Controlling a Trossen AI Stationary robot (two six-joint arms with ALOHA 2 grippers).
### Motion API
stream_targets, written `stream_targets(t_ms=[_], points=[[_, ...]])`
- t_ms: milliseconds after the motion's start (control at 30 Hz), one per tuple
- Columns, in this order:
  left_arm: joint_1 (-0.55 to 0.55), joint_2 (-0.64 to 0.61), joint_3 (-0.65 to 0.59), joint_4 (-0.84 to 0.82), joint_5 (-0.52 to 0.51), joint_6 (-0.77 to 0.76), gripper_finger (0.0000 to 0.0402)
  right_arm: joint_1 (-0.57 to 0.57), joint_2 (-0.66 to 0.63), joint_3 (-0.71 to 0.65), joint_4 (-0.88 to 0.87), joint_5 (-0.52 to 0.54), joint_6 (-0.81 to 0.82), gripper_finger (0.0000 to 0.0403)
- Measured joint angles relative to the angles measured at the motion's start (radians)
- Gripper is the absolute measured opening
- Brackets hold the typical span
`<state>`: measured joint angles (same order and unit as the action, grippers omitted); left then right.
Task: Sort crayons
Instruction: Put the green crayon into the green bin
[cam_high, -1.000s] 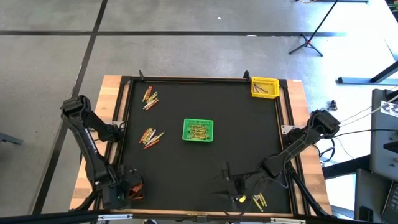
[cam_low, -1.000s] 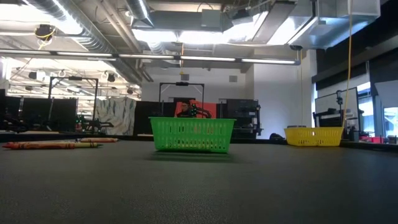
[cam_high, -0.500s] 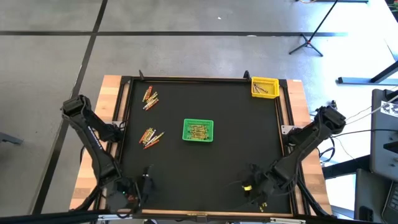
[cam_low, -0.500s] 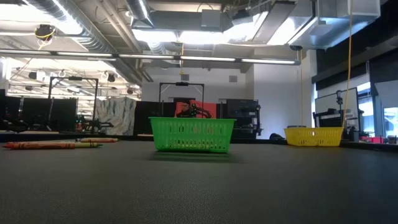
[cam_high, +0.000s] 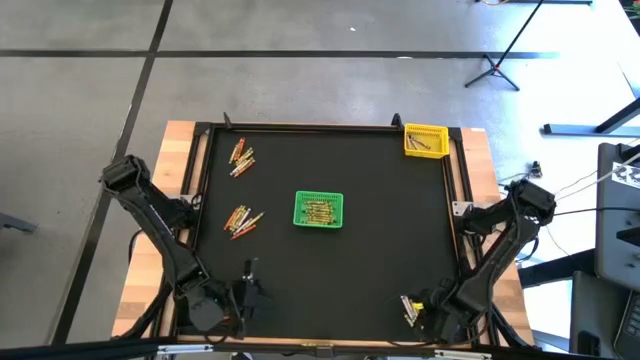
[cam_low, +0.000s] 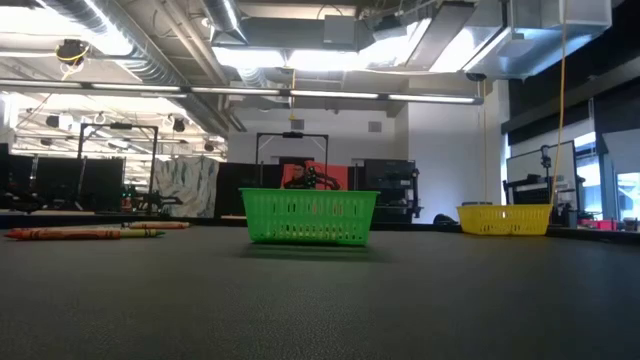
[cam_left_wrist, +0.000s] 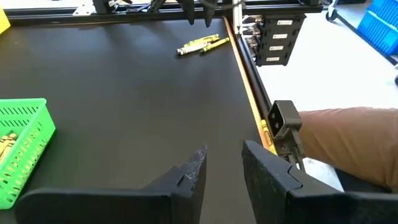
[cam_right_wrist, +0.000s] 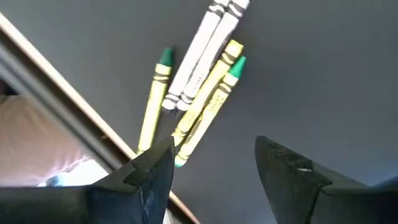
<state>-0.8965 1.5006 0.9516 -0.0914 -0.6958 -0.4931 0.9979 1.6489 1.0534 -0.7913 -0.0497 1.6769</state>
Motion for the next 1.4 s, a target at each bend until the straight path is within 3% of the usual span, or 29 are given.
stream_targets(t_ms=[300, 1400], points=[[0.002, 0.009, 0.0, 0.0, 0.002, 0.009, 0.0088, -0.004, 0.088, 0.0, 0.008, -0.039, 0.007, 0.022], [0.002, 0.009, -0.001, 0.005, -0.002, 0.031, 0.0088, -0.004, 0.091, -0.001, -0.023, 0.042, 0.032, 0.022]])
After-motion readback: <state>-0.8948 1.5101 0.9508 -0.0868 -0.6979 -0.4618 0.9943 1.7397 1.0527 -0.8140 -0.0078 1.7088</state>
